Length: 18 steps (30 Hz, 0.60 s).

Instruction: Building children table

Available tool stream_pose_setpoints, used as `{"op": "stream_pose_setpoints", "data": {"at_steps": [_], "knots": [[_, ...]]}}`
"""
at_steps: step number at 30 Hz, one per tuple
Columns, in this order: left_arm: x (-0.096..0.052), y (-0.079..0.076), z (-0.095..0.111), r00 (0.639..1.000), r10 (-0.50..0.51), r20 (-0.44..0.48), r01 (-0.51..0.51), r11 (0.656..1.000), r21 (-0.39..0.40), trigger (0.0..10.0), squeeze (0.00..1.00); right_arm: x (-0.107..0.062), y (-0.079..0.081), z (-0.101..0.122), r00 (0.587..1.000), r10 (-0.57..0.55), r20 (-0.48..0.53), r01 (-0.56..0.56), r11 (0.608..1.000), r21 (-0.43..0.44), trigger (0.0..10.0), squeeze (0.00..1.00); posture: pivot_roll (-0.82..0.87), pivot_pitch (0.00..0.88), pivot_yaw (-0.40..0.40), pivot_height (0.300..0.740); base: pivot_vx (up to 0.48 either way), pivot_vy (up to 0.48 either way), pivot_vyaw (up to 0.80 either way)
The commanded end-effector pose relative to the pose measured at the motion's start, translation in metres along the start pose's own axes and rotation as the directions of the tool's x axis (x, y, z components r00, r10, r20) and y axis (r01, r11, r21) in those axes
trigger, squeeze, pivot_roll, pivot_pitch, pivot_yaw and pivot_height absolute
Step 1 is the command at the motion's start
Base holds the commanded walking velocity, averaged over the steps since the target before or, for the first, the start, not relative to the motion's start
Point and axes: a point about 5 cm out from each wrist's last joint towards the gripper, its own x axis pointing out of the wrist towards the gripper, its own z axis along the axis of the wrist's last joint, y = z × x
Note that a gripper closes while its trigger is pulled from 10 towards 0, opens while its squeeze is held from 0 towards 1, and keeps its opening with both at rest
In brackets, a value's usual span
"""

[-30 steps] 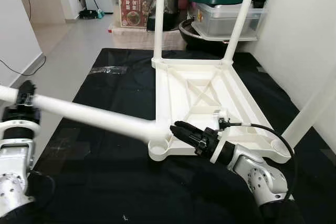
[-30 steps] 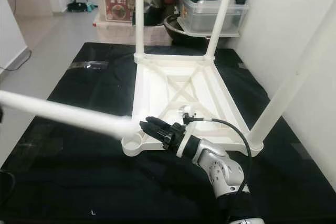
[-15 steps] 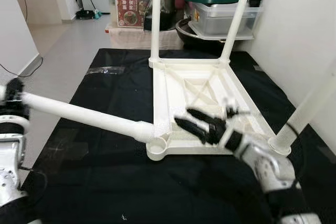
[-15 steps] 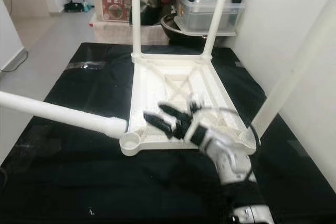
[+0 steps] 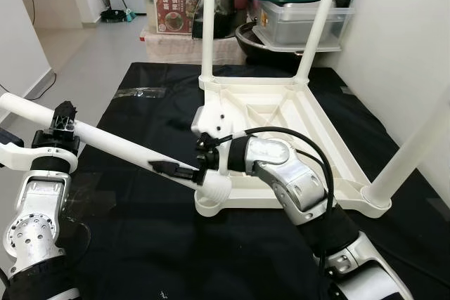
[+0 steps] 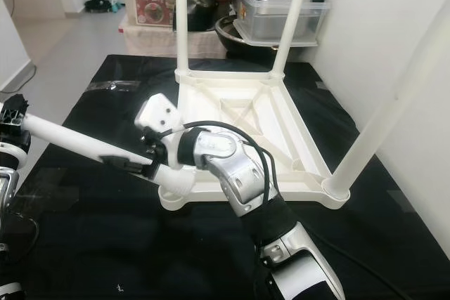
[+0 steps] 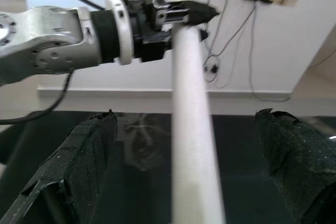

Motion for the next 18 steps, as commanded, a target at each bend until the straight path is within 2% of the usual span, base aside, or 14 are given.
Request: {"op": "stream_pose_setpoints", "data": {"at_steps": [1, 3, 5, 11, 14, 18], "knots": [[0.003, -0.006, -0.008, 0.999, -0.028, -0.036, 0.029, 0.999, 0.033, 10.0, 0.00, 0.004, 0.004, -0.009, 0.999, 0.020, -0.045, -0.019, 0.999, 0.040, 10.0, 0.00, 0.10, 0.000, -0.041, 0.740, 0.000, 0.000, 0.00], [0.003, -0.006, -0.008, 0.999, -0.028, -0.036, 0.029, 0.999, 0.033, 10.0, 0.00, 0.004, 0.004, -0.009, 0.999, 0.020, -0.045, -0.019, 0.999, 0.040, 10.0, 0.00, 0.10, 0.000, -0.041, 0.740, 0.000, 0.000, 0.00], [0.005, -0.010, -0.013, 0.997, -0.047, -0.054, 0.049, 0.998, 0.039, 10.0, 0.00, 0.011, 0.000, -0.019, 0.994, -0.009, -0.105, 0.014, 0.999, 0.041, 10.0, 0.00, 0.10, 0.000, -0.041, 0.740, 0.000, 0.000, 0.00], [0.004, -0.014, -0.021, 0.995, -0.062, -0.074, 0.065, 0.997, 0.043, 10.0, 0.00, 0.018, -0.005, -0.025, 0.988, -0.043, -0.151, 0.047, 0.999, 0.028, 10.0, 0.00, 0.10, 0.000, -0.042, 0.740, 0.000, 0.000, 0.00], [0.001, -0.016, -0.029, 0.993, -0.070, -0.096, 0.075, 0.996, 0.045, 10.0, 0.00, 0.031, -0.007, -0.032, 0.975, -0.067, -0.213, 0.075, 0.997, 0.032, 10.0, 0.00, 0.10, 0.000, -0.046, 0.740, 0.000, 0.000, 0.00], [0.000, -0.018, -0.032, 0.992, -0.075, -0.104, 0.081, 0.996, 0.047, 10.0, 0.00, 0.041, -0.002, -0.033, 0.972, -0.042, -0.232, 0.052, 0.998, 0.037, 10.0, 0.00, 0.11, 0.000, -0.047, 0.740, 0.000, 0.000, 0.00]]}}
